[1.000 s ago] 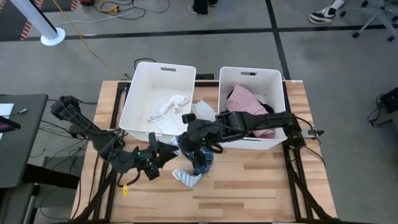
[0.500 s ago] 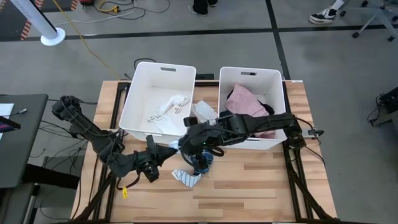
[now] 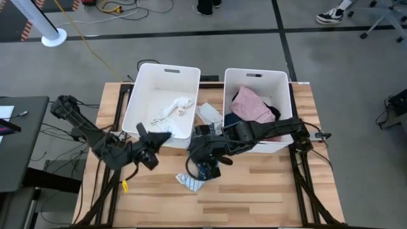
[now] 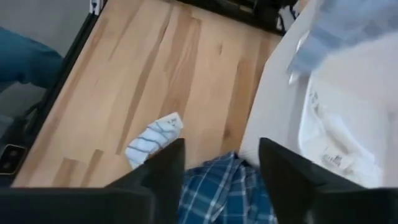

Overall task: Sort clothes
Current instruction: Put the right blue striped sock into the left white laundry bin

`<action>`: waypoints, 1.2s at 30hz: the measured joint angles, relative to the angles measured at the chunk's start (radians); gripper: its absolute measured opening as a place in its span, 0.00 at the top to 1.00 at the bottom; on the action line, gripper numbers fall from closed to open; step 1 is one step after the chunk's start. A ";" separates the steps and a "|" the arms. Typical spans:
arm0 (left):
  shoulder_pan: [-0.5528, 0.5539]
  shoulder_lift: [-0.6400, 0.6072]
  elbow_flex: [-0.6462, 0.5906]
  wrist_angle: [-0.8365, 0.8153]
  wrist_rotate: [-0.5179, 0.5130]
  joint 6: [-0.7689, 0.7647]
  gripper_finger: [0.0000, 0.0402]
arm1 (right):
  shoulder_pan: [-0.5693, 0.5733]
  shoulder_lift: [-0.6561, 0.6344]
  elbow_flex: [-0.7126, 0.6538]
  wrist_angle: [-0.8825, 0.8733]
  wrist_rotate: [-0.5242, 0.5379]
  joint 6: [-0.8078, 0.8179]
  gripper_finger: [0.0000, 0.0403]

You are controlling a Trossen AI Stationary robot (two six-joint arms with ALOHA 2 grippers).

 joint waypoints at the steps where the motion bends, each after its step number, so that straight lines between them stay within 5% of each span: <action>1: 0.009 -0.014 0.000 -0.004 0.000 -0.005 1.00 | 0.006 0.000 0.000 -0.014 0.000 0.023 0.42; 13: 0.217 -0.144 0.000 -0.158 0.085 -0.148 1.00 | 0.134 -0.001 -0.072 -0.118 0.004 0.188 0.37; 36: 0.842 -0.153 0.000 -0.518 0.762 -0.639 1.00 | 0.344 0.001 -0.317 0.006 0.003 0.411 0.37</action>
